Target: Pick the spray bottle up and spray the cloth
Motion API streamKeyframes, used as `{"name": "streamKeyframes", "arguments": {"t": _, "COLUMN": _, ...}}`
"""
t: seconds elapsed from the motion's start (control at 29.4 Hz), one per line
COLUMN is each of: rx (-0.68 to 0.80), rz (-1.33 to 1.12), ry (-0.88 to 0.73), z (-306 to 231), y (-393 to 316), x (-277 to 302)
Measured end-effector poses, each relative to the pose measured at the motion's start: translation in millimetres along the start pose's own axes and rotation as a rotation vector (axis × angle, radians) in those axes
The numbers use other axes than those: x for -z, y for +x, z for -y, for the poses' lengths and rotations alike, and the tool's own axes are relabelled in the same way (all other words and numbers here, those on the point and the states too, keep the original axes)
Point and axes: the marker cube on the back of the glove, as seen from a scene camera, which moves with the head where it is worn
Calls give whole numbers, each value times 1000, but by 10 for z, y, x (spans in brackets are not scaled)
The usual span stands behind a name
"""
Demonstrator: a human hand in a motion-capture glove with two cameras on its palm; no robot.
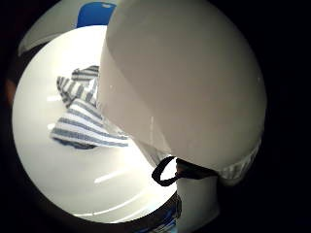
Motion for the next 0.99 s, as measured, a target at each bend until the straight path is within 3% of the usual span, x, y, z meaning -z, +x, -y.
{"name": "streamKeyframes", "arguments": {"t": 0.2, "rx": -100, "rz": 57, "ry": 57, "z": 157, "y": 138, "x": 170}}
{"name": "streamKeyframes", "arguments": {"t": 0.61, "rx": -331, "rz": 569, "ry": 300, "z": 836, "y": 317, "x": 687}}
{"name": "streamKeyframes", "arguments": {"t": 0.99, "rx": -475, "rz": 981, "ry": 413, "z": 1603, "y": 338, "x": 957}}
